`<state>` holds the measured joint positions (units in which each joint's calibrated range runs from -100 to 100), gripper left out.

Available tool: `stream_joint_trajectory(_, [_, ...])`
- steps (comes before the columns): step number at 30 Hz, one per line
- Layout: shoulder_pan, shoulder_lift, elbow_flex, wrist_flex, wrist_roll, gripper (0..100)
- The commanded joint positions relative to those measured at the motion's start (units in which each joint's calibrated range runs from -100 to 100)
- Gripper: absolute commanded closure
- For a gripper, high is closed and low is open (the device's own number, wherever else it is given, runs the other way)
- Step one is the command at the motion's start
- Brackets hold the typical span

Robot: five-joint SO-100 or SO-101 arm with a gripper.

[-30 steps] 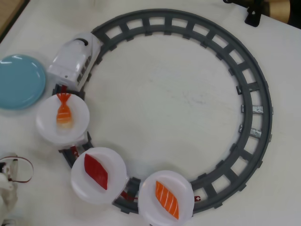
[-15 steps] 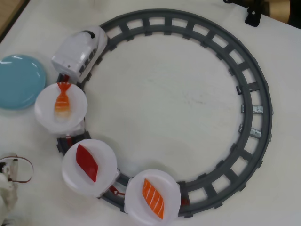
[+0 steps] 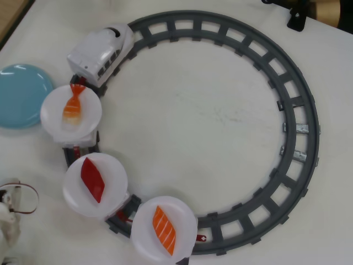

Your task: Pick up the sushi from the Shinkansen and put it on the blue dish

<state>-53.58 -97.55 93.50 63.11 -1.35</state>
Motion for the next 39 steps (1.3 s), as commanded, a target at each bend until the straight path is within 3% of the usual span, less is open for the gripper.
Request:
stream_joint_trajectory(1, [0.05,-0.46,-5.05,-0.05,0.19,96])
stream_joint_trajectory(15, [4.46,1.78,-14.69,0.80,1.87,93])
stream_joint_trajectory(25, [6.04,35.30,-37.24,-0.90,2.86,93])
stream_joint_trajectory(33, [6.48,55.95,-52.03,0.80,9.92,93])
stream_joint_trajectory(39, [11.23,63.34,-65.64,7.08,11.07,81])
